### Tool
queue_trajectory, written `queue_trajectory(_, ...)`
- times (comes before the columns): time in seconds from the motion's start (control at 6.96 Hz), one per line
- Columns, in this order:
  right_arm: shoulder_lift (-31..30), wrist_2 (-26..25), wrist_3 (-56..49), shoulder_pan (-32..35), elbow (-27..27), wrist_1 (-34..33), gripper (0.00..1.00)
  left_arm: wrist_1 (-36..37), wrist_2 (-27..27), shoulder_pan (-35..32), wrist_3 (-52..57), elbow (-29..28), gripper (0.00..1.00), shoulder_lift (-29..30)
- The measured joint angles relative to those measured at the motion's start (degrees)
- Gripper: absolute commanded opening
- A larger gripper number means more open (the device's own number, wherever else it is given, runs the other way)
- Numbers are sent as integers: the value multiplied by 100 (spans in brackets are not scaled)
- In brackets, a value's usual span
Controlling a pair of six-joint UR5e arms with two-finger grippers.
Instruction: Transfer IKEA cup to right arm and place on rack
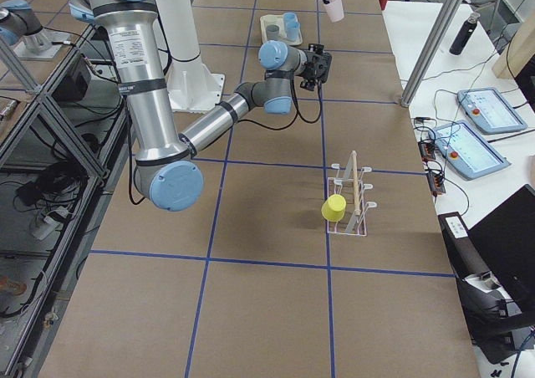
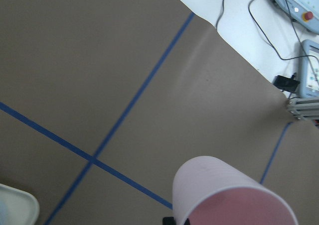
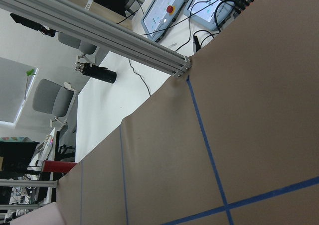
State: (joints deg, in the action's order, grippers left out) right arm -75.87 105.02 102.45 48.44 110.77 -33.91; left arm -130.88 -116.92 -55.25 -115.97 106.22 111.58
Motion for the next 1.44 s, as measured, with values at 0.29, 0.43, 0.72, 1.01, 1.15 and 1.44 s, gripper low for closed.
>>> queue_trajectory(0.29,268,-25,556,-139,-34,103,100,-1771,1538,876,-1482,-323,0,4)
queue_trajectory(0.43,420,-53,806,-225,-34,123,100,-2587,2300,1265,-2071,-499,0,7)
queue_trajectory(0.72,688,-259,1216,-453,0,175,100,-3776,3681,2050,-2751,-695,0,93)
queue_trajectory(1.01,759,-568,1571,-698,-188,844,100,-4352,4428,2626,-2888,-830,0,381)
queue_trajectory(1.15,763,-679,1690,-778,-354,1207,100,-4438,4564,2813,-2897,-864,0,538)
queue_trajectory(1.44,772,-747,1769,-828,-478,1459,100,-4466,4753,3107,-2885,-888,0,705)
